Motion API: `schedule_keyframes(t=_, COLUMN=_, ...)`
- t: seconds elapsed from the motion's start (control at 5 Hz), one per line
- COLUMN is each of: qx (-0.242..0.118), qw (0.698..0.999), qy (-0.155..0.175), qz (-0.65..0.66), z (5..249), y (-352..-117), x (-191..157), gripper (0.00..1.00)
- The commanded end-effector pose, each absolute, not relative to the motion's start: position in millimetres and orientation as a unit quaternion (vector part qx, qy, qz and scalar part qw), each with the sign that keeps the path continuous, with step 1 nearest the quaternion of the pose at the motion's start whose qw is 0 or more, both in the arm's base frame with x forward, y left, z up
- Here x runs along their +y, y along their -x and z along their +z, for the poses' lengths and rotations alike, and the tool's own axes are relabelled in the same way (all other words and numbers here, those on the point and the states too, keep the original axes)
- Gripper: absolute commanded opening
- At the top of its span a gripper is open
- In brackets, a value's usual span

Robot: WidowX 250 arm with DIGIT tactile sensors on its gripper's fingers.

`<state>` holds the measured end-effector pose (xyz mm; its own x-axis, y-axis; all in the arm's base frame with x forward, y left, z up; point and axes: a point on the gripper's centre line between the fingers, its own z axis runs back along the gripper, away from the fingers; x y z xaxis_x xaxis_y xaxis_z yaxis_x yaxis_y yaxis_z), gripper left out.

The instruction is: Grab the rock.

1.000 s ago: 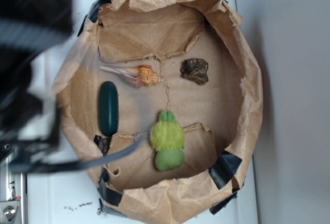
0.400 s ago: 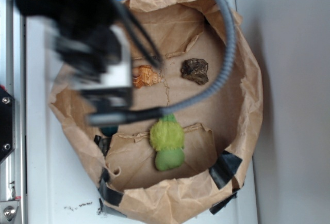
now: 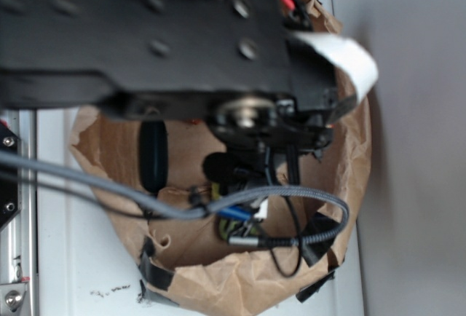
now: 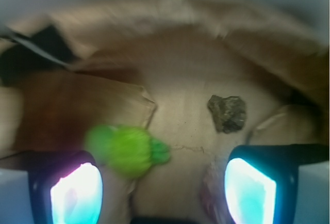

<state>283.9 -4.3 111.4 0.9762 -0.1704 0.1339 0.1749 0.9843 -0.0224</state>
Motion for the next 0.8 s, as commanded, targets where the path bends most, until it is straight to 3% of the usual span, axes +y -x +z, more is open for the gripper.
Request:
schedule_keyframes(t=0.0, qx=-0.075, qw=0.993, qy=0.038, qz=-0.089, z=43, y=-316, x=29, gripper=1.00)
schedule_keyframes(t=0.2, qx=-0.093, qw=0.990, qy=0.046, qz=-0.095, z=32, y=-310, x=11, gripper=1.00)
schedule_keyframes(t=0.4, qx=-0.099, qw=0.991, qy=0.045, qz=-0.082, z=29, y=-345, x=10, gripper=1.00)
schedule_keyframes(t=0.6, qx=-0.099, qw=0.991, qy=0.045, qz=-0.082, z=29, y=-345, x=10, gripper=1.00)
